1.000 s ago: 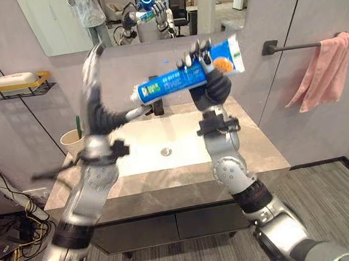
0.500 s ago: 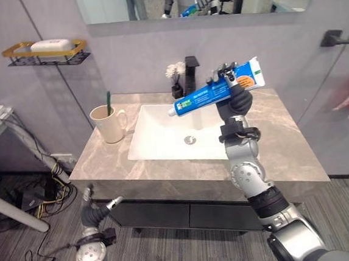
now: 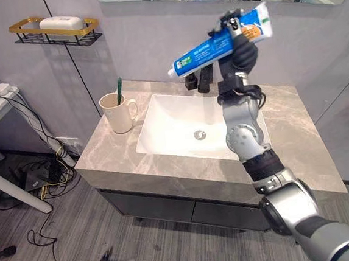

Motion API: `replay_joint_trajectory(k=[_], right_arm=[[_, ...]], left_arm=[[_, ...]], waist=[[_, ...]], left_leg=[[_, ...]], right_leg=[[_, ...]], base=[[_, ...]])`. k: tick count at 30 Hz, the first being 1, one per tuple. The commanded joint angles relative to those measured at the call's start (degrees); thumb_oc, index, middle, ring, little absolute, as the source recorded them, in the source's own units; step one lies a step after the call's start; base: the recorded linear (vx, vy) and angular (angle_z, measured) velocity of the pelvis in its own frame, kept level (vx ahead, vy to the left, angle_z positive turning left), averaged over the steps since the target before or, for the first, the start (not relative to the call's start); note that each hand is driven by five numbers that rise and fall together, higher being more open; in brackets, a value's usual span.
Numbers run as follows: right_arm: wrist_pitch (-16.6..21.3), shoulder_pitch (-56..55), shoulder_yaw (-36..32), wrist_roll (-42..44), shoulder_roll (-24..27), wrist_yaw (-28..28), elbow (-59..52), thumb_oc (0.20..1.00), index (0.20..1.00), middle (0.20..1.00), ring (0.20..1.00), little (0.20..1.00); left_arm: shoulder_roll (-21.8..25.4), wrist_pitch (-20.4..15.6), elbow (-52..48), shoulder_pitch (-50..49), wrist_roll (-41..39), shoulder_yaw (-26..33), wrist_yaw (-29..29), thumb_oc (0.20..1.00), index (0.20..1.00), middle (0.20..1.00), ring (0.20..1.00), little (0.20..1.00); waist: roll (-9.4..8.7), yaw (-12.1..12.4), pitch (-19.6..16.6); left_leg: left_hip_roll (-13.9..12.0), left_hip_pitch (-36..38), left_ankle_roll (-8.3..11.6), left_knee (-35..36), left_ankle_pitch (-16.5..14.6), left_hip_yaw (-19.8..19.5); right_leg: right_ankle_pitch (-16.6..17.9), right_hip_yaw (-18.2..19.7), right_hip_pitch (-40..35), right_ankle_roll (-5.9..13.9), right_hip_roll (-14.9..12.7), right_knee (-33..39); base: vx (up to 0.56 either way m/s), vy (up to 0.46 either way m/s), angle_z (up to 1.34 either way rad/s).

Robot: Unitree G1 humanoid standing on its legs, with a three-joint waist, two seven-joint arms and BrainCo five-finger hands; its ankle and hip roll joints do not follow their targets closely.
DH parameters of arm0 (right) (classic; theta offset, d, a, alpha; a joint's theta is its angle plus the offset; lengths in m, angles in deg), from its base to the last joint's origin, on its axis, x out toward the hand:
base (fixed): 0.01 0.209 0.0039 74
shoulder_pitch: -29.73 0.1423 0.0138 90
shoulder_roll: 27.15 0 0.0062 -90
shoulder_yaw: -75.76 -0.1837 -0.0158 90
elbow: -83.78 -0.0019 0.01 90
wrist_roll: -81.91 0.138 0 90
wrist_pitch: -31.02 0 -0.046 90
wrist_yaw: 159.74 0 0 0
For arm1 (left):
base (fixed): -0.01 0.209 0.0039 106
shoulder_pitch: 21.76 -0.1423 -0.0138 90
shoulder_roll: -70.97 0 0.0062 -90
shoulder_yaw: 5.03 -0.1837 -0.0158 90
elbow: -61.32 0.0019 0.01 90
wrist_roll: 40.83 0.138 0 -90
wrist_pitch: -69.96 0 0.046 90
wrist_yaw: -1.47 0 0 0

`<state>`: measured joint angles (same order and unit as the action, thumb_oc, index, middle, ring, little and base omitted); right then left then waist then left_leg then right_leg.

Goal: Put brush and paste in cup on sink, flatten towel.

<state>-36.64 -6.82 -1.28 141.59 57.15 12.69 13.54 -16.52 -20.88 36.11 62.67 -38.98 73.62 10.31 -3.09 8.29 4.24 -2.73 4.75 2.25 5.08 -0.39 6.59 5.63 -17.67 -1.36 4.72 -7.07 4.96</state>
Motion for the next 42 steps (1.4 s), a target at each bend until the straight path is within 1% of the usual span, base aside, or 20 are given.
replay_joint_trajectory(k=[1,2,3,4,5,6,7,8,9,10,12,14,16,18,23,26,35,38,42], right_arm=[[0.4,11.3,1.0,-2.6,3.0,0.7,2.6,0.2,0.2,0.2,0.2,0.2],[-0.4,13.2,2.0,-3.5,3.9,0.3,5.1,0.2,0.2,0.2,0.2,0.2],[-0.5,14.1,2.4,-3.3,4.3,0.8,5.4,0.2,0.2,0.2,0.2,0.2],[-0.9,15.5,2.6,-3.6,5.0,0.1,7.1,0.2,0.2,0.2,0.2,0.2],[-1.3,17.3,3.3,-4.6,6.2,-0.2,9.2,0.2,0.2,0.2,0.2,0.2],[-1.4,18.1,2.9,-4.6,7.3,-0.4,9.2,0.2,0.2,0.2,0.2,0.2],[-2.2,19.8,3.6,-6.0,9.0,-1.2,11.9,0.2,0.2,0.2,0.2,0.2],[-2.1,20.3,3.6,-6.4,10.3,-1.5,12.0,0.2,0.2,0.2,0.2,0.2],[-2.7,22.5,4.3,-8.0,13.3,-2.7,14.7,0.2,0.2,0.2,0.2,0.2],[-2.6,23.7,3.8,-7.6,13.3,-3.1,17.0,0.2,0.2,0.2,0.2,0.2],[-3.0,25.1,4.7,-8.3,14.1,-3.4,17.6,0.2,0.2,0.2,0.2,0.2],[-3.1,25.8,5.2,-8.9,14.5,-3.7,17.5,0.2,0.2,0.2,0.2,0.2],[-3.1,25.8,5.2,-9.0,14.5,-3.7,17.4,0.2,0.2,0.2,0.2,0.2],[-2.8,26.1,5.4,-9.8,14.8,-4.4,16.9,0.2,0.2,0.2,0.2,0.2],[-2.3,25.4,5.3,-10.4,15.6,-4.7,16.4,0.2,0.2,0.2,0.2,0.2],[-2.5,25.1,5.3,-10.9,15.0,-4.9,16.7,0.2,0.2,0.2,0.2,0.2],[-4.2,23.2,7.5,-12.4,13.8,-4.2,16.3,0.2,0.2,0.2,0.2,0.2],[-5.5,23.1,9.7,-13.6,13.6,-3.5,17.8,0.2,0.2,0.2,0.2,0.2],[-5.3,22.4,10.0,-12.3,12.3,-3.0,17.9,0.2,0.2,0.2,0.2,0.2]], left_arm=[[2.2,2.6,9.2,1.2,4.5,1.2,1.9,1.0,1.0,1.0,1.0,1.0],[2.6,4.2,14.0,0.2,4.2,4.3,2.0,1.0,1.0,1.0,1.0,1.0],[2.7,3.8,14.3,0.5,4.7,4.5,1.5,1.0,1.0,1.0,1.0,1.0],[3.3,4.4,16.2,0.2,3.4,6.8,2.2,1.0,1.0,1.0,1.0,1.0],[4.1,4.0,17.0,0.0,3.0,8.2,1.7,1.0,1.0,1.0,1.0,1.0],[4.2,4.2,17.2,0.2,3.3,8.3,1.8,1.0,1.0,1.0,1.0,1.0],[4.9,3.3,16.8,0.8,2.0,8.7,1.5,1.0,1.0,1.0,1.0,1.0],[5.1,3.1,16.3,1.1,1.4,8.6,1.4,1.0,1.0,1.0,1.0,1.0],[6.0,3.5,18.2,1.6,-0.9,10.2,1.8,1.0,1.0,1.0,1.0,1.0],[6.1,3.4,18.9,2.0,-0.5,9.8,2.2,1.0,1.0,1.0,1.0,1.0],[6.1,3.2,18.5,2.5,-0.5,9.1,2.0,1.0,1.0,1.0,1.0,1.0],[6.0,2.8,17.6,3.0,-1.1,8.5,2.1,1.0,1.0,1.0,1.0,1.0],[6.0,2.9,17.6,3.0,-1.1,8.5,2.1,1.0,1.0,1.0,1.0,1.0],[5.8,2.3,16.5,4.3,-2.8,7.5,2.5,1.0,1.0,1.0,1.0,1.0],[5.3,2.2,15.8,4.9,-2.8,6.2,2.7,1.0,1.0,1.0,1.0,1.0],[5.2,2.0,15.5,5.1,-2.0,5.3,2.9,1.0,1.0,1.0,1.0,1.0],[4.6,1.1,13.7,5.3,-3.5,4.7,3.5,1.0,1.0,1.0,1.0,1.0],[4.0,0.7,12.9,5.8,-2.4,2.6,3.3,1.0,1.0,1.0,1.0,1.0],[3.9,0.4,12.3,5.7,-1.4,1.0,3.1,1.0,1.0,1.0,1.0,1.0]], waist=[[-4.24,3.8,-0.9],[-4.64,4.6,-0.8],[-5.0,4.7,-0.8],[-5.25,5.1,-0.9],[-5.58,6.0,-0.7],[-5.83,6.0,-0.7],[-6.09,6.6,-0.3],[-6.21,6.9,-0.1],[-6.54,7.6,0.3],[-6.81,8.0,0.4],[-7.07,8.3,0.6],[-7.22,8.6,0.7],[-7.22,8.6,0.7],[-7.31,9.1,1.1],[-7.31,9.4,1.2],[-7.37,9.6,1.5],[-7.93,10.0,2.6],[-8.26,9.8,3.2],[-8.46,9.9,3.8]], left_leg=[[2.8,-3.1,-3.27,-0.1,0.8,-1.8],[2.8,-3.8,-3.07,-0.1,0.9,-1.9],[3.0,-4.7,-2.98,-0.1,1.2,-2.2],[3.1,-5.3,-2.89,-0.1,1.3,-2.4],[3.1,-6.0,-2.66,-0.1,1.5,-2.9],[3.4,-7.0,-2.67,-0.1,1.9,-3.3],[3.6,-7.9,-2.51,-0.1,2.3,-4.0],[3.7,-8.5,-2.48,-0.1,2.5,-4.6],[4.1,-9.6,-2.36,-0.1,2.8,-6.0],[4.4,-10.2,-2.39,-0.1,2.9,-6.9],[4.8,-10.6,-2.4,-0.1,2.9,-7.4],[5.1,-10.8,-2.39,-0.1,3.1,-8.1],[5.2,-10.8,-2.39,-0.1,3.1,-8.2],[5.8,-11.1,-2.32,-0.1,3.3,-9.4],[6.4,-11.2,-2.41,-0.1,3.4,-10.4],[6.6,-11.3,-2.49,-0.1,3.5,-10.5],[6.8,-11.7,-2.7,-0.1,3.5,-10.4],[6.8,-11.9,-2.69,-0.1,3.6,-10.2],[6.8,-12.2,-2.7,-0.1,3.7,-10.5]], right_leg=[[2.6,1.9,-2.7,4.1,-5.0,-3.7],[2.9,1.5,-2.6,4.19,-5.0,-3.4],[3.3,1.3,-2.1,4.19,-5.0,-3.0],[3.7,0.9,-2.0,4.25,-5.1,-2.6],[3.9,0.2,-2.1,4.43,-5.1,-2.2],[4.3,-0.3,-1.6,4.43,-5.2,-2.0],[4.7,-1.2,-1.6,4.61,-5.3,-1.6],[4.8,-1.7,-1.5,4.69,-5.4,-1.5],[5.0,-3.1,-1.5,4.95,-5.5,-1.4],[5.1,-3.8,-1.4,5.02,-5.7,-1.4],[5.4,-4.4,-1.5,5.12,-5.9,-1.5],[5.5,-5.3,-1.7,5.22,-6.1,-1.7],[5.5,-5.3,-1.7,5.23,-6.2,-1.7],[5.3,-6.7,-2.2,5.41,-6.5,-2.2],[5.4,-8.4,-2.8,5.68,-7.1,-3.1],[5.8,-8.6,-2.7,5.89,-7.4,-3.3],[6.3,-8.2,-2.1,5.86,-7.4,-3.0],[6.3,-8.4,-2.0,5.75,-7.2,-2.9],[6.5,-8.8,-1.9,5.78,-7.2,-2.8]], base=[[-0.01,0.0,0.17],[-0.02,0.004,0.12],[0.0,0.002,0.09],[0.02,0.001,0.19],[0.01,-0.001,0.29],[0.01,0.003,0.31],[-0.02,0.003,0.29],[0.01,0.007,0.54],[0.03,0.016,0.77],[0.04,0.021,0.66],[0.03,0.017,0.18],[0.03,0.017,0.13],[0.01,0.005,0.18],[0.02,0.008,0.06],[0.02,0.017,0.28],[-0.01,0.021,0.12],[0.0,0.0,0.0],[0.0,0.0,0.0],[0.0,0.0,0.0]])
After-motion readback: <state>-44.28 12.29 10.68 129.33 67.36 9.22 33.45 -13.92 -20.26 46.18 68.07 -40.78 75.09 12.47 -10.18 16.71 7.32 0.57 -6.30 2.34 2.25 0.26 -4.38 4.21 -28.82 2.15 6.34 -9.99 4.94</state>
